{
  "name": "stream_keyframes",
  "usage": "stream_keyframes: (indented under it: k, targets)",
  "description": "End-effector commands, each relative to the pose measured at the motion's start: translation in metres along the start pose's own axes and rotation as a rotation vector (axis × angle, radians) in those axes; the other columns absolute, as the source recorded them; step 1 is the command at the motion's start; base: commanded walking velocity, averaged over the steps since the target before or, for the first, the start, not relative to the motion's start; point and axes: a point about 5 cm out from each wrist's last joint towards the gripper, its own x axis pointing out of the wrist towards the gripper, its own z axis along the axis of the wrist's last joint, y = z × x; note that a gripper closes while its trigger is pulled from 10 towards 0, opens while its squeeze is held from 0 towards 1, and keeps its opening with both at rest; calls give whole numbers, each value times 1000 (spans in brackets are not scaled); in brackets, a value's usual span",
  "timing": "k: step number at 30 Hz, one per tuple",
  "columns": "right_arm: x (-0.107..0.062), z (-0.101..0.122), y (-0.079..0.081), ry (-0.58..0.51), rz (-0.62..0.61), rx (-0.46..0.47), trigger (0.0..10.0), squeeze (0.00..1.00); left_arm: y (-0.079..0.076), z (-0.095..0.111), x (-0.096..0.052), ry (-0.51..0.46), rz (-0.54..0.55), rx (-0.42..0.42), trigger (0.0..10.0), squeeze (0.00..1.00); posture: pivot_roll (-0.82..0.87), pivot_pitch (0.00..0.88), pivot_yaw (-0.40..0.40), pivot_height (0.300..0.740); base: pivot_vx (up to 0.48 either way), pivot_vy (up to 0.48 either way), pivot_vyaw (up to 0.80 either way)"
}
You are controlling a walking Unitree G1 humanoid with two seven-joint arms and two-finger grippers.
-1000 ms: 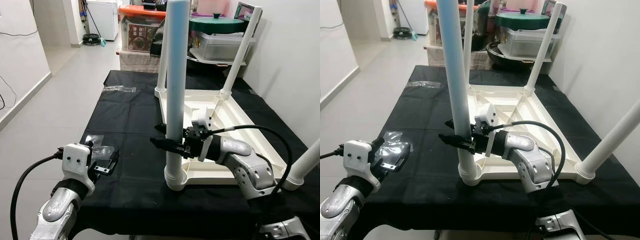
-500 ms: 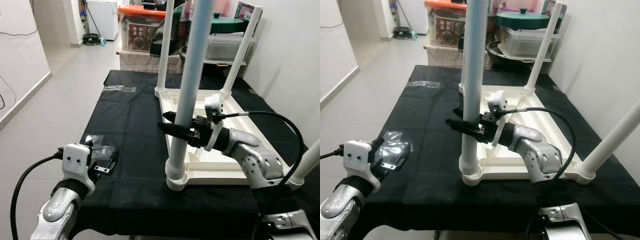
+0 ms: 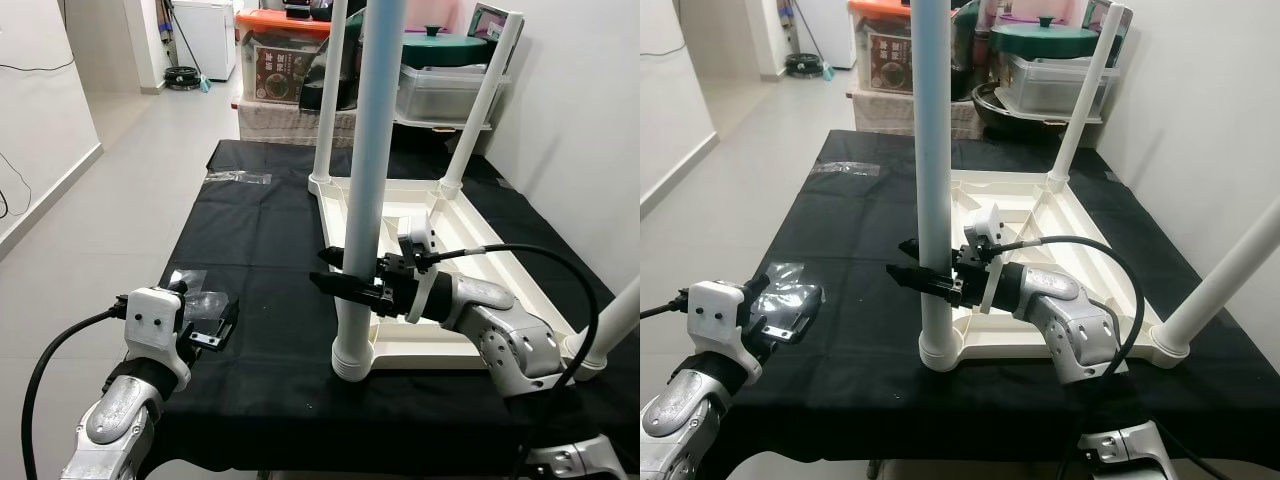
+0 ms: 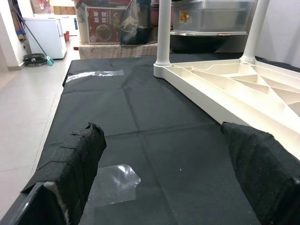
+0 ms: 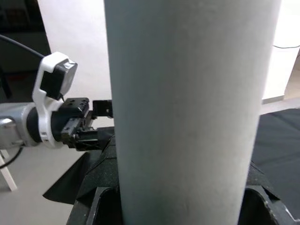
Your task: Building children table
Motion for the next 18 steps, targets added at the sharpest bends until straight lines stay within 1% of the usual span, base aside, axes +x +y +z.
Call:
stream_keyframes:
  k: [1,3,7,10,18]
  targets:
    - [0,5,-2,6,7,-31,10000,0,-1,-7,-1,24,2,-9,10000,0,48,0,-99,740,0,0,0]
    - [-1,5,-3,8,6,-33,10000,0,-1,-7,-1,25,2,-9,10000,0,48,0,-99,740,0,0,0]
    - [-9,5,-11,46,-11,-36,10000,0,-2,-7,0,24,1,-12,10000,0,45,0,-100,740,0,0,0]
    - [-9,4,-12,56,-17,-42,10000,0,-2,-8,0,24,1,-11,10000,0,42,0,-100,740,0,0,0]
    - [-5,0,-14,117,-31,-129,10000,0,-3,-8,0,21,3,-15,10000,0,42,0,-104,740,0,0,0]
